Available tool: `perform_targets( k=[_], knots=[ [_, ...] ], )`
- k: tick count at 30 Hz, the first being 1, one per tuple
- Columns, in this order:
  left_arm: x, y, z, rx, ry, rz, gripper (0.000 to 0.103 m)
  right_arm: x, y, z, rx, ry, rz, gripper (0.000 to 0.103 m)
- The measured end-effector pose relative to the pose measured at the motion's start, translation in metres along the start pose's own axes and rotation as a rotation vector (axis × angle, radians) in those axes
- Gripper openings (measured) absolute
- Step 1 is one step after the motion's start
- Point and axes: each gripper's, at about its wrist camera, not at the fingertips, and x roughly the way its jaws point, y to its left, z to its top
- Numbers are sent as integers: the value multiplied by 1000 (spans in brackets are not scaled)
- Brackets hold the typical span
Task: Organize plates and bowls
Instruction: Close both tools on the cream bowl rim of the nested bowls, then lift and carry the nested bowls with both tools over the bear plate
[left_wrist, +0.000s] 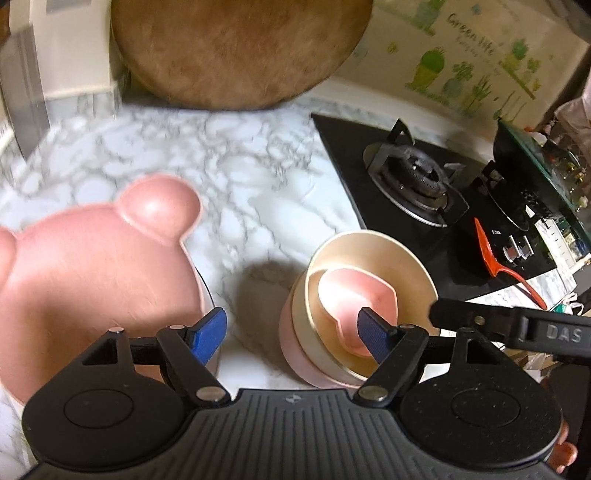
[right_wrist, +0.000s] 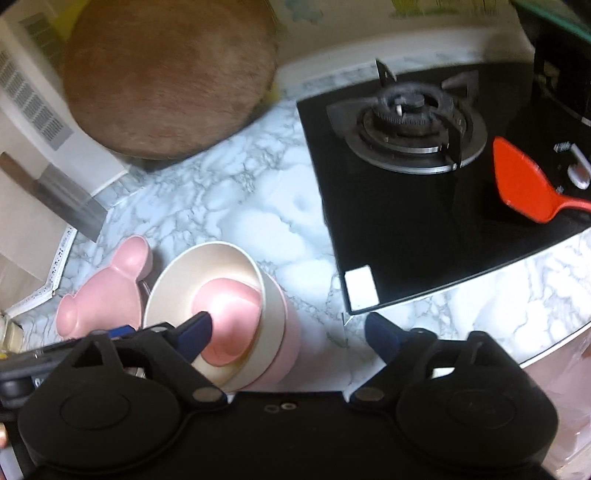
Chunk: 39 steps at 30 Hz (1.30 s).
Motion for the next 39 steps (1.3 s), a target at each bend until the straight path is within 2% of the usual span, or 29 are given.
perform_targets(
  k=[9,11,16,26,29,35,39],
  knots=[
    [13,2,2,-72,9,11,77,17,9,10,-15,33,24,72],
    [16,3,2,-84,12,20,76,20,10,12,-16,41,27,67],
    [22,3,2,-101,38,8,64,30,11,14,-14,75,24,56],
    [29,-1,-1,-111,68,-9,42,36,14,12,-16,108,34,49],
    [30,-3,-2,-107,78,-11,35,37,17,10,-29,111,32,44],
    [31,-7,-3,-86,81,2,33,37,21,8,-65,97,-11,32],
    [30,-9,-3,-75,83,12,32,37,22,6,-72,90,-33,29]
  ],
)
